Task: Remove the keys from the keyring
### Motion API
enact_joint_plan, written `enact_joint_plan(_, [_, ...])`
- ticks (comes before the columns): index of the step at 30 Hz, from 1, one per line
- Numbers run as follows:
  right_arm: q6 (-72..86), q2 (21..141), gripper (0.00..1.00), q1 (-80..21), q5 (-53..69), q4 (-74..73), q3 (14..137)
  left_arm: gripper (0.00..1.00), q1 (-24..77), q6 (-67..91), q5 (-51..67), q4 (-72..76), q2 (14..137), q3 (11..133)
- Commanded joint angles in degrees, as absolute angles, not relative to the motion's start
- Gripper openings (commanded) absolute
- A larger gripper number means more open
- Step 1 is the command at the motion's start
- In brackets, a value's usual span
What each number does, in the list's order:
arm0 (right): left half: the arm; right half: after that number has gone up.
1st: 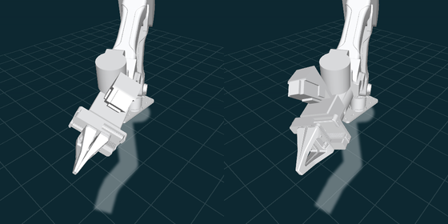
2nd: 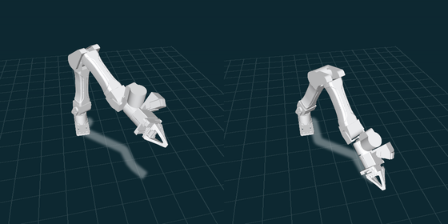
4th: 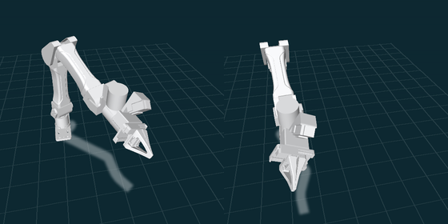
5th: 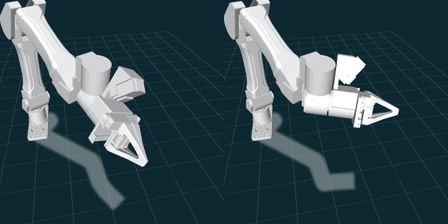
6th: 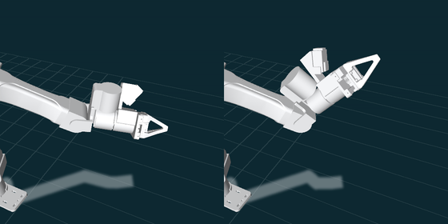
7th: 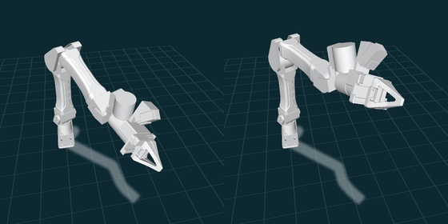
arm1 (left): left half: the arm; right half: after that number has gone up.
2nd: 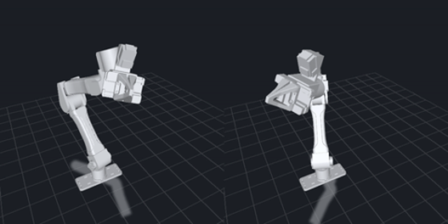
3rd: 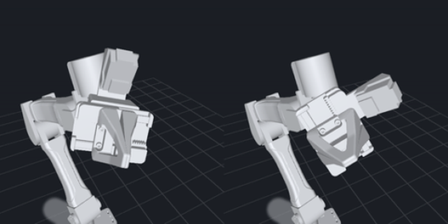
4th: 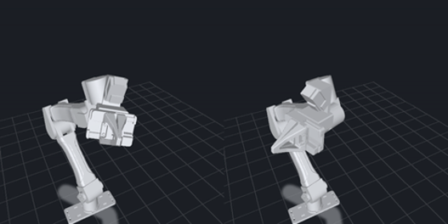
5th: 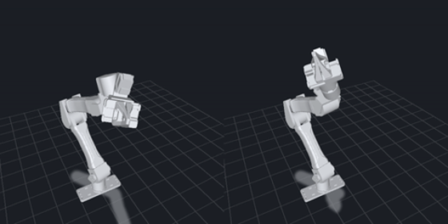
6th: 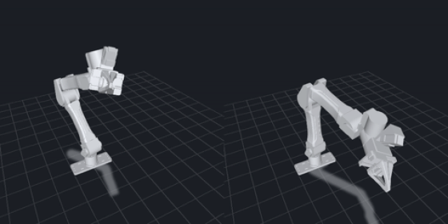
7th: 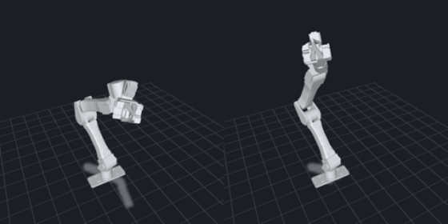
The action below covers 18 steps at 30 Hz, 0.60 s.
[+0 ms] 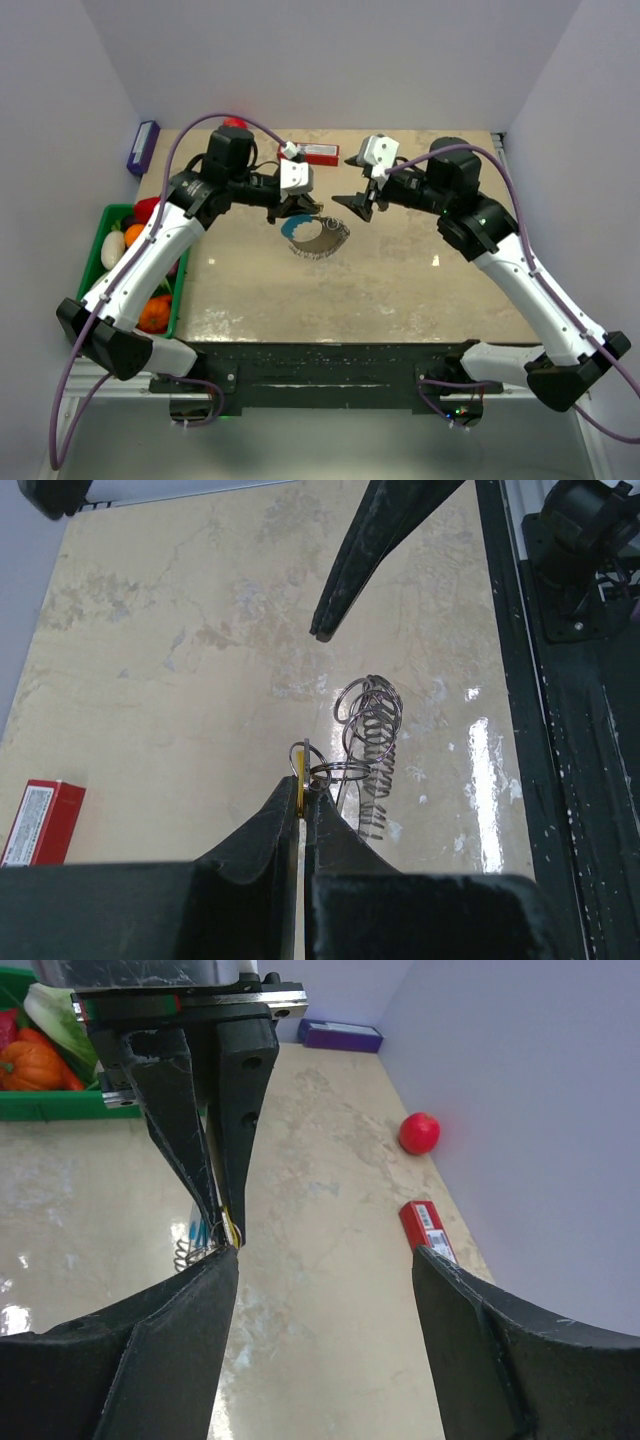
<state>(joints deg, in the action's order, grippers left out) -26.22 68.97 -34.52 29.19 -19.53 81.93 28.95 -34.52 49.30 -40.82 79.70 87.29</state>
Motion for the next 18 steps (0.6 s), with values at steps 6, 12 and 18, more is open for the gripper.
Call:
enact_joint_plan(6, [-27.4, 69.5, 0.68, -34.4, 37.4, -23.7, 82.9, 0.00, 28.9, -38.1, 54.7, -42.0, 78.3, 89.2])
enact_joint_plan(12, [-36.6, 68.4, 0.59, -34.5, 39.4, -28.9, 82.8, 0.00, 28.9, -38.2, 54.8, -42.3, 78.5, 89.3])
enact_joint_plan(18, [-40.1, 68.6, 0.51, -34.9, 38.5, -29.4, 82.1, 0.00, 28.9, -39.5, 56.4, -43.6, 79.5, 89.3])
